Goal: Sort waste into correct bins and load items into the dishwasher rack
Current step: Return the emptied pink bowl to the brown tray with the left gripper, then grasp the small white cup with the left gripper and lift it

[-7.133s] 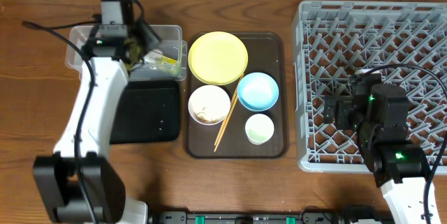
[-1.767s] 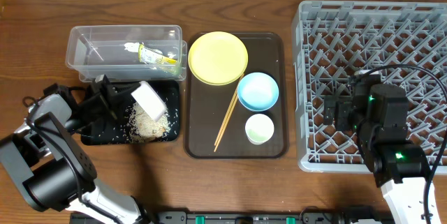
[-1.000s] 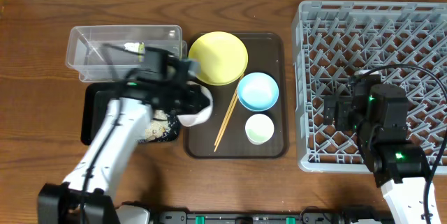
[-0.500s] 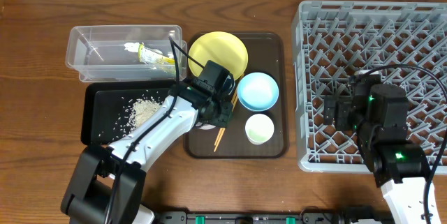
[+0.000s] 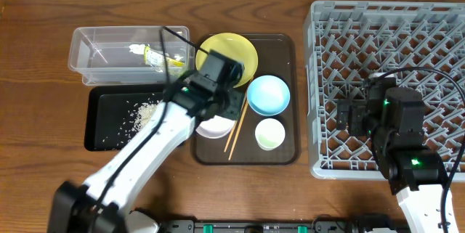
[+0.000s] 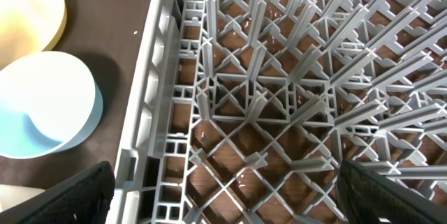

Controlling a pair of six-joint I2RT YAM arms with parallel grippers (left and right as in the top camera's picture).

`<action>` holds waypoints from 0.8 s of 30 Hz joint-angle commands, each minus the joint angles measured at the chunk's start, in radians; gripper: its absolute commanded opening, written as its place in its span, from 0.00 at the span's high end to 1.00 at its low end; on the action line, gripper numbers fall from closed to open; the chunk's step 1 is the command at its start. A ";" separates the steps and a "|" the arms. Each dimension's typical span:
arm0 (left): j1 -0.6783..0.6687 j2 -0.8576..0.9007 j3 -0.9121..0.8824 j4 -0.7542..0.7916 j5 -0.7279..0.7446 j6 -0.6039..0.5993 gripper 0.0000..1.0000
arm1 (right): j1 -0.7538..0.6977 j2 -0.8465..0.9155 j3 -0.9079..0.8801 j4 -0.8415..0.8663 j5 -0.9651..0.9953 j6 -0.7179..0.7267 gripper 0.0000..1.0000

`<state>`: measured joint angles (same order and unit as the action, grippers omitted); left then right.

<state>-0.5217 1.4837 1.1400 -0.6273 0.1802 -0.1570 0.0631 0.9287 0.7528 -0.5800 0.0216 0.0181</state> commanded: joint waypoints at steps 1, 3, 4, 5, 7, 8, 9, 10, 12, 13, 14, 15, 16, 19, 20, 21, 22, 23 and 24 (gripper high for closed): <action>-0.002 -0.023 0.016 -0.012 0.011 -0.018 0.48 | 0.015 -0.001 0.020 0.000 -0.004 0.011 0.01; -0.002 -0.018 0.015 -0.019 0.036 -0.036 0.47 | 0.015 -0.001 0.020 0.000 -0.004 0.011 0.01; -0.002 -0.014 0.013 -0.021 0.053 -0.039 0.47 | 0.015 -0.001 0.020 0.000 -0.004 0.011 0.01; -0.002 -0.011 0.009 -0.020 0.064 -0.042 0.47 | 0.015 -0.001 0.020 0.000 -0.003 0.011 0.01; -0.002 -0.003 0.002 -0.020 0.074 -0.048 0.47 | 0.015 -0.001 0.020 0.000 -0.004 0.011 0.01; -0.002 0.000 -0.002 -0.020 0.074 -0.048 0.47 | 0.015 -0.001 0.020 0.000 -0.003 0.011 0.01; -0.002 0.003 -0.007 -0.020 0.074 -0.054 0.47 | 0.015 -0.001 0.020 0.000 -0.003 0.011 0.01; -0.003 0.007 -0.010 -0.021 0.078 -0.070 0.47 | 0.015 -0.001 0.020 0.000 -0.003 0.011 0.01; -0.010 0.014 -0.013 -0.022 0.113 -0.074 0.47 | 0.015 -0.001 0.020 0.000 -0.003 0.011 0.01; -0.015 0.016 -0.014 -0.022 0.129 -0.074 0.47 | 0.015 -0.001 0.020 0.000 -0.003 0.011 0.01; -0.025 0.019 -0.016 -0.019 0.142 -0.074 0.47 | 0.015 -0.001 0.020 0.000 -0.004 0.011 0.01; -0.037 0.023 -0.018 -0.019 0.145 -0.074 0.47 | 0.015 -0.001 0.020 0.000 -0.003 0.011 0.01; -0.044 0.027 -0.018 -0.019 0.145 -0.074 0.47 | 0.015 -0.001 0.020 0.000 -0.003 0.011 0.01; -0.079 0.053 -0.018 -0.019 0.145 -0.074 0.47 | 0.015 -0.001 0.020 0.000 -0.004 0.011 0.01; -0.092 0.064 -0.019 -0.019 0.144 -0.074 0.47 | 0.015 -0.001 0.020 0.000 -0.004 0.011 0.01; -0.103 0.078 -0.019 -0.019 0.144 -0.074 0.47 | 0.015 -0.001 0.020 -0.001 -0.004 0.011 0.01; -0.115 0.094 -0.019 -0.019 0.144 -0.074 0.47 | 0.015 -0.001 0.020 -0.001 -0.004 0.011 0.01; -0.124 0.111 -0.019 -0.019 0.144 -0.074 0.47 | 0.015 -0.001 0.020 -0.002 -0.004 0.011 0.01; -0.136 0.133 -0.019 -0.019 0.144 -0.074 0.47 | 0.015 -0.001 0.020 -0.002 -0.004 0.011 0.01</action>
<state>-0.6327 1.5677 1.1393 -0.6464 0.3126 -0.2184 0.0631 0.9287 0.7528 -0.5800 0.0216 0.0181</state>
